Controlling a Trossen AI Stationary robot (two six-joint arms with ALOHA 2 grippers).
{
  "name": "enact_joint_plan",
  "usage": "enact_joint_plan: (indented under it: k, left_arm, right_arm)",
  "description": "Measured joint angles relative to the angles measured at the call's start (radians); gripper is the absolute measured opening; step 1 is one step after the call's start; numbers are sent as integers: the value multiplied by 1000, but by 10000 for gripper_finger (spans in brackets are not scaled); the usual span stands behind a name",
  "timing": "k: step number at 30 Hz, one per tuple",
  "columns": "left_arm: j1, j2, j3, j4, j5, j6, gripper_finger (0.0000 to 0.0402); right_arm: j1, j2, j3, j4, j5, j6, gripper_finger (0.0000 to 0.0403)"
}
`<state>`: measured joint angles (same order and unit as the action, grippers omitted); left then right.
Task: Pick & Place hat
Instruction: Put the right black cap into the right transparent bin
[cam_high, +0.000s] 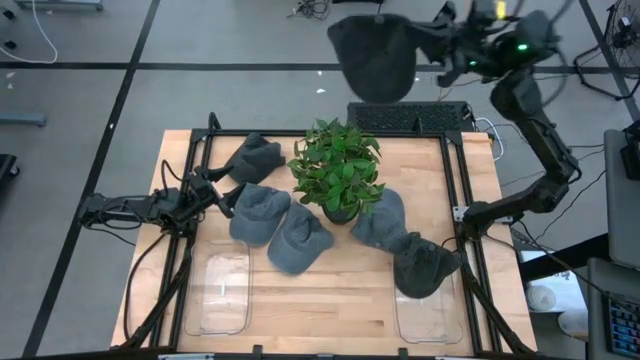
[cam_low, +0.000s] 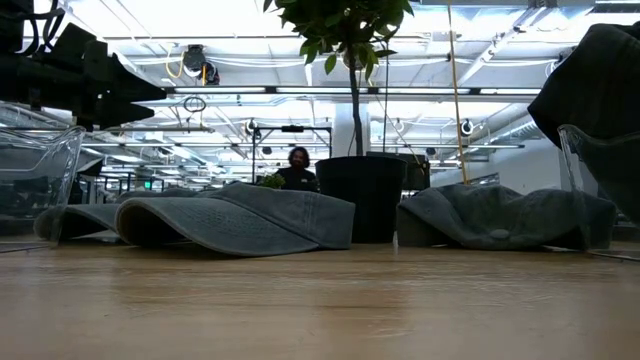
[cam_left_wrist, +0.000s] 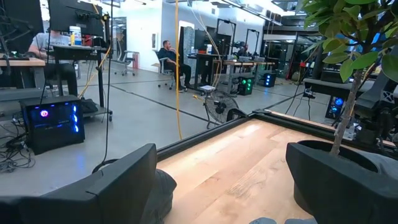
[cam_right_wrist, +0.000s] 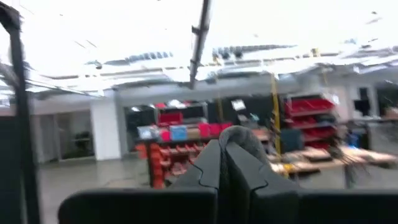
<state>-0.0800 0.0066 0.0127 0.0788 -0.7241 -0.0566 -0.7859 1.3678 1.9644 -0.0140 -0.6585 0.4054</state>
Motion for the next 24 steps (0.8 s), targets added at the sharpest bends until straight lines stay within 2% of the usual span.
enact_joint_plan:
  k: [5,13,20,24]
  left_arm:
    - [0,0,0,0,0,0,365]
    - [0,0,0,0,0,0,365]
    - [0,0,0,0,0,0,365]
    - [0,0,0,0,0,0,365]
  right_arm:
    - [3,0,95,-5,-53,55,0]
    - [61,-27,167,-13,-56,80,0]
    - [176,-66,170,-162,51,16,0]
    - [245,-62,129,-192,59,13,0]
